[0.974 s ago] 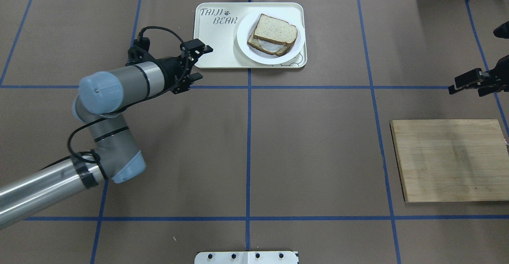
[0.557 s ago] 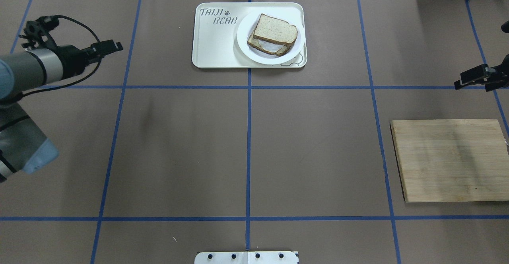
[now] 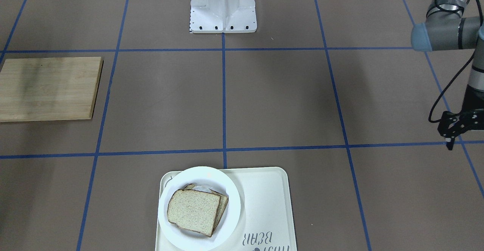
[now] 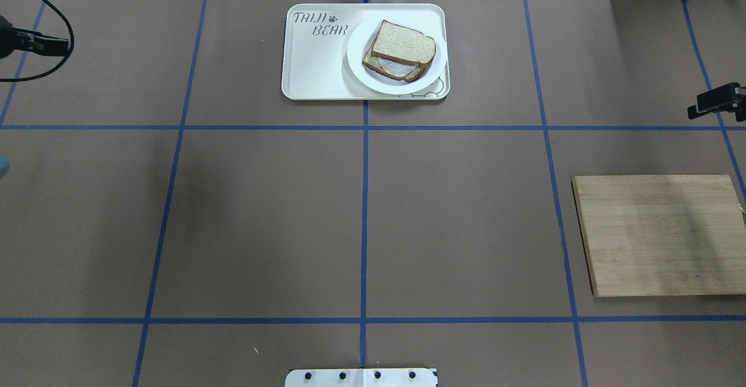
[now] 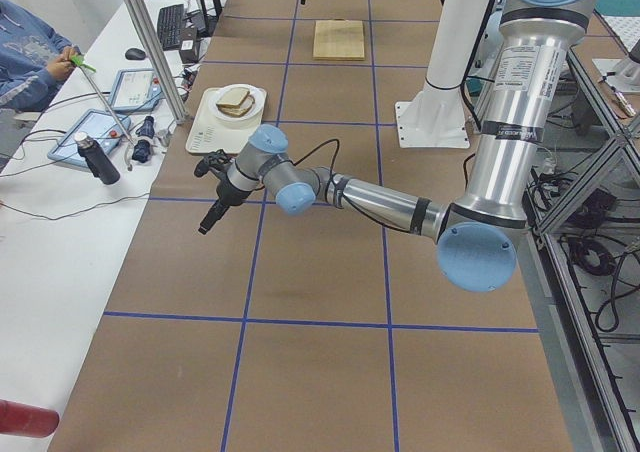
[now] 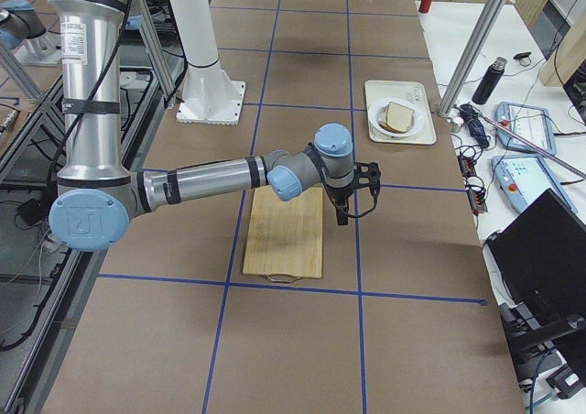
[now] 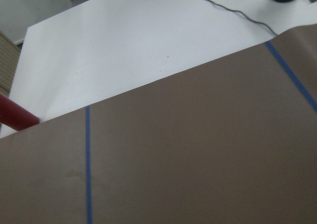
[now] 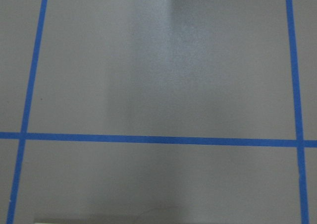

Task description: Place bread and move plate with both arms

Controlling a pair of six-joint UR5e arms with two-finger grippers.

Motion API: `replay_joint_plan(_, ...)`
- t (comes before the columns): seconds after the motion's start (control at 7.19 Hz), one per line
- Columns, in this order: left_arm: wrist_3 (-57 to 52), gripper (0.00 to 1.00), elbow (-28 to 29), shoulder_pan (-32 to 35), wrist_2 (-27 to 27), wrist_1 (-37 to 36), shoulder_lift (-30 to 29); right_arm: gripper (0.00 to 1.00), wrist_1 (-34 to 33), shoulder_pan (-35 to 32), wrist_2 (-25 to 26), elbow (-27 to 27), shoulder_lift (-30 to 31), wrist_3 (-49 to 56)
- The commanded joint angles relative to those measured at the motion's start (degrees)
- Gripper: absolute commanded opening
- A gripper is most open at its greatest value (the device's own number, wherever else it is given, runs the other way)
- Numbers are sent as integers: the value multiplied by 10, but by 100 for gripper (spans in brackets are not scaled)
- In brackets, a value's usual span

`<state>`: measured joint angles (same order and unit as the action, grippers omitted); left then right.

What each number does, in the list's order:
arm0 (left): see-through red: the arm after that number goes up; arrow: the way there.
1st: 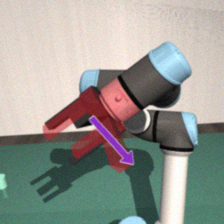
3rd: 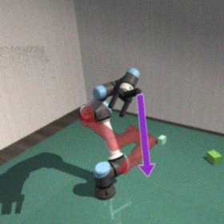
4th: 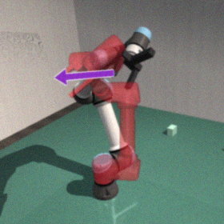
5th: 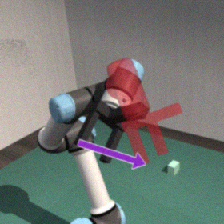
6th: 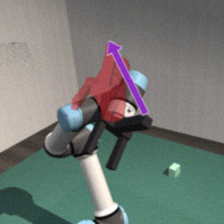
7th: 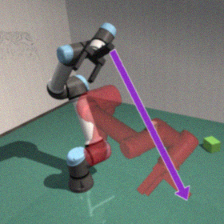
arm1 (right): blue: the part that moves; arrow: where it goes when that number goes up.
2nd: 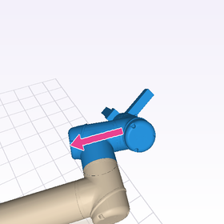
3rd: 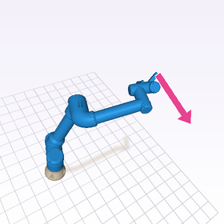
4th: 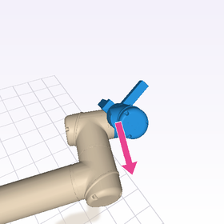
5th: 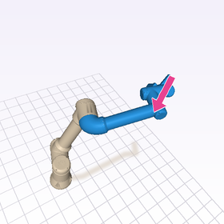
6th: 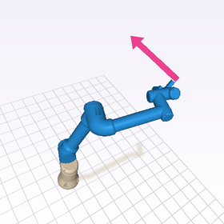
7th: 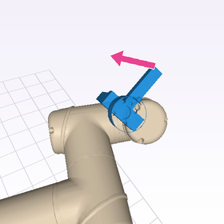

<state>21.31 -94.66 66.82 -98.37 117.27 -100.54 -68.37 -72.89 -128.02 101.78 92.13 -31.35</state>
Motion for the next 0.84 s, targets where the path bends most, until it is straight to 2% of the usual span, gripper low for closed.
replay_joint_plan(0.0,-64,98,-104,25,-46,-315,-60,100,-4,-10,9,-4,34,76)
replay_joint_plan(0.14,-63,98,-116,37,-142,-406,-79,100,-5,-9,1,-5,46,81)
replay_joint_plan(0.28,-63,98,-113,65,-269,-418,-72,100,-6,-9,-4,-4,54,81)
replay_joint_plan(0.42,-47,98,-116,80,-409,-422,-50,100,-18,-9,-52,-3,51,76)
replay_joint_plan(0.56,-28,98,-116,82,-469,-420,-44,100,-19,-9,-86,-3,50,74)
replay_joint_plan(0.7,-28,98,-116,82,-474,-419,-37,100,-18,-9,-94,0,47,72)
